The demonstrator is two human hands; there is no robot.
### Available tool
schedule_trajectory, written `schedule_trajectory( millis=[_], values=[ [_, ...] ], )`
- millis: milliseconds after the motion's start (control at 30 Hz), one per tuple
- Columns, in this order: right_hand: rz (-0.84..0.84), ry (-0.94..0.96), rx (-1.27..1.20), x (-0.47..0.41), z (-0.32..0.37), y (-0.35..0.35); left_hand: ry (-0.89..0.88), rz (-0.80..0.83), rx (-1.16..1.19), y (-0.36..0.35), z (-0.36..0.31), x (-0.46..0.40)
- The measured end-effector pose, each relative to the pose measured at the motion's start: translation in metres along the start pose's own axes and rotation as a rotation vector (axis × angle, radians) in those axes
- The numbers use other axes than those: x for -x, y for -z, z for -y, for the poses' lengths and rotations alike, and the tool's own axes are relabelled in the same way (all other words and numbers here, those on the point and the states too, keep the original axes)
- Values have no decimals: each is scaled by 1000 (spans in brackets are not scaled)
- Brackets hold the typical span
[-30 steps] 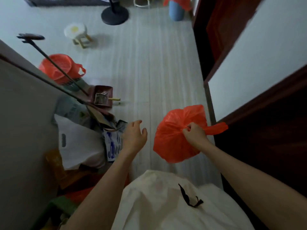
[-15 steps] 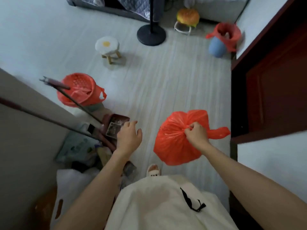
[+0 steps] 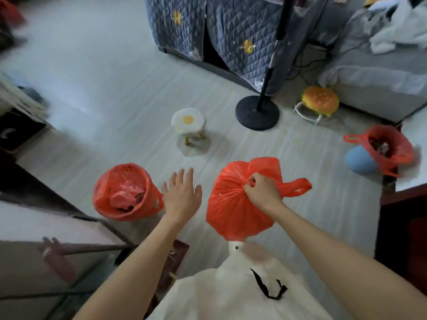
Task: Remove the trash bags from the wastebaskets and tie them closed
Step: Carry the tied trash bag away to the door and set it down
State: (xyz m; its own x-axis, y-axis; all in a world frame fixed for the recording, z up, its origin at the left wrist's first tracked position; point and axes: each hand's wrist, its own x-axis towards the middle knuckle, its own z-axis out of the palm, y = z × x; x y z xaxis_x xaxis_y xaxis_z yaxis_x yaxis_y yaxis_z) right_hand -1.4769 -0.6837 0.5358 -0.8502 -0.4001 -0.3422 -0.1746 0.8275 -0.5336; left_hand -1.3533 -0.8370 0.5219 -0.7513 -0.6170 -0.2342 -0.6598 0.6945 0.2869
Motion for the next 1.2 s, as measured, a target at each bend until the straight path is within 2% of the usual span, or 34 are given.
schedule_trajectory(
  millis=[200, 467, 633, 833, 1000, 1200],
  values=[
    [121, 189, 209, -132, 95, 16, 177, -63, 0, 51, 12, -112],
    [140, 250, 226, -349, 253, -23, 376, -47, 17, 102, 108, -311],
    [166, 243, 163, -476, 372, -54, 427, -74, -10, 166, 177, -449],
    [197, 282, 95, -583, 498, -74, 420, -91, -30, 238, 229, -597],
    [188, 330, 77, -709, 614, -111, 421, -128, -13, 288, 278, -746],
    [261, 324, 65, -861, 750, -149, 442, -130, -10, 362, 351, -930]
  ],
)
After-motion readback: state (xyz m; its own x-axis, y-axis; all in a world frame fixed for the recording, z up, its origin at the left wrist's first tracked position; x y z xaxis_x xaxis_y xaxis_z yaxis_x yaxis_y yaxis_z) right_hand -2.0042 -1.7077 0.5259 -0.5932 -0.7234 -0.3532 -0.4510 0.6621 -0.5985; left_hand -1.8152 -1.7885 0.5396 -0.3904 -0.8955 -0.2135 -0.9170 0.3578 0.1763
